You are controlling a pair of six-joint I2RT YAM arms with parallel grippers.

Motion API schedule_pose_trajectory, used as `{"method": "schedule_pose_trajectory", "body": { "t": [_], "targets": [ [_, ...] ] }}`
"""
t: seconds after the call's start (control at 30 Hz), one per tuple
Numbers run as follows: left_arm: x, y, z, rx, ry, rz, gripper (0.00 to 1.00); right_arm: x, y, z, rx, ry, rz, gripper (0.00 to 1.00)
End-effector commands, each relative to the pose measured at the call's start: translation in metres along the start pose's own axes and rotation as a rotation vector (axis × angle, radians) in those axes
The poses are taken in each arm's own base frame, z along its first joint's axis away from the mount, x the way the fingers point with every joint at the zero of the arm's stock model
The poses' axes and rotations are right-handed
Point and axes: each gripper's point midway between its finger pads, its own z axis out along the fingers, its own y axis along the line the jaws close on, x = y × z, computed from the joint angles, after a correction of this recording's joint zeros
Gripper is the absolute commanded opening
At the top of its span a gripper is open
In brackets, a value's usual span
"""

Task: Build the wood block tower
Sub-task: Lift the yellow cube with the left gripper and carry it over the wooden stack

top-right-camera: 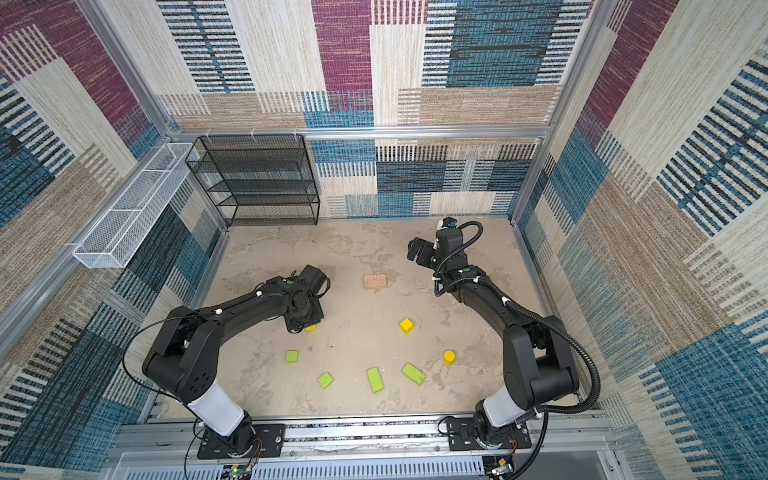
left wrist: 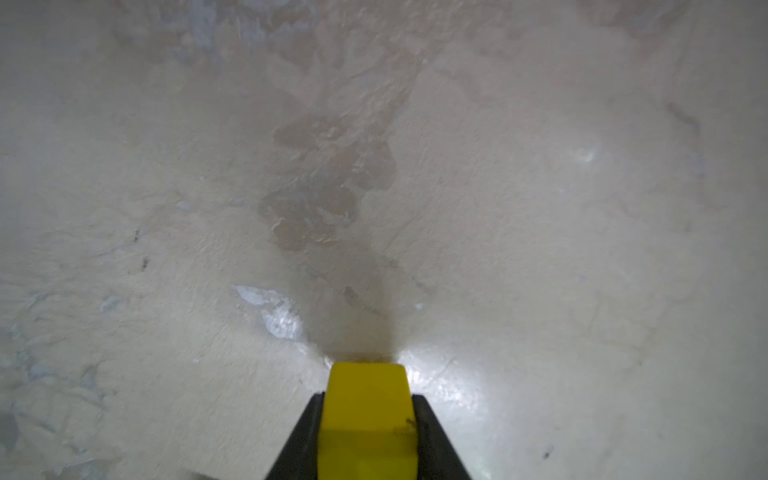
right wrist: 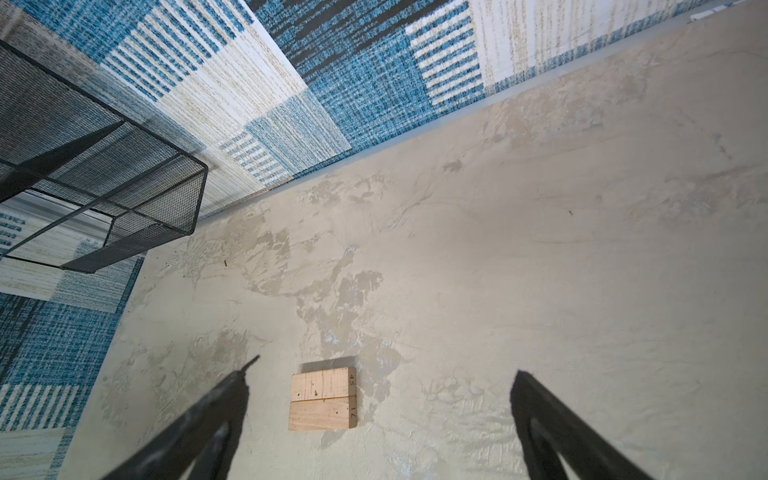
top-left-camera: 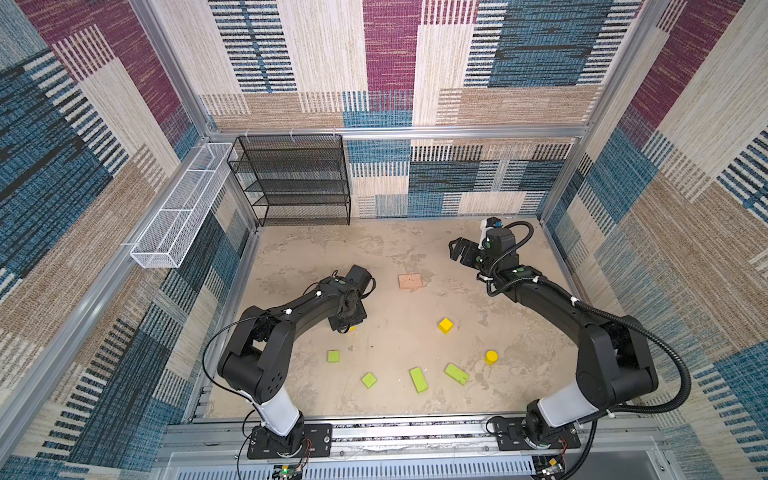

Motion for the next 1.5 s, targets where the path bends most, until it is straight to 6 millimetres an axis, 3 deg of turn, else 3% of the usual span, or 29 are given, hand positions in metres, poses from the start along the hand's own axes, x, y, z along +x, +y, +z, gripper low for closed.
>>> {"method": "schedule_pose_trajectory", "body": {
  "t": [0.0,0.2,0.4,0.63,0.83,1.13,1.47],
  "targets": [
    [-0.008,-0.011,-0.013,0.026,-0.004,0.082,0.02,-0.007,0.003,0.000,-0.003,-0.021,-0.009,0.99],
    [-0.038,-0.056,-0.042,0.086,-0.048,0.216,0.00,-0.007,0.003,0.000,-0.002,-0.020,-0.017,0.99],
    [-0.058,-0.112,-0.055,0.122,-0.054,0.356,0.00,-0.007,-0.001,-0.001,0.013,-0.018,-0.025,0.99],
    [-0.069,-0.167,-0.055,0.169,-0.063,0.418,0.00,-0.008,-0.015,-0.002,0.046,-0.023,-0.025,0.99],
    [-0.071,-0.202,-0.044,0.207,-0.069,0.414,0.00,-0.007,-0.025,-0.003,0.060,-0.019,-0.019,0.99],
    [-0.069,-0.220,-0.017,0.164,-0.072,0.380,0.00,-0.008,-0.040,-0.005,0.081,-0.023,-0.006,0.99],
    [-0.067,-0.217,0.001,0.116,-0.073,0.350,0.00,-0.006,-0.042,-0.001,0.072,-0.012,0.002,0.99]
  ]
}}
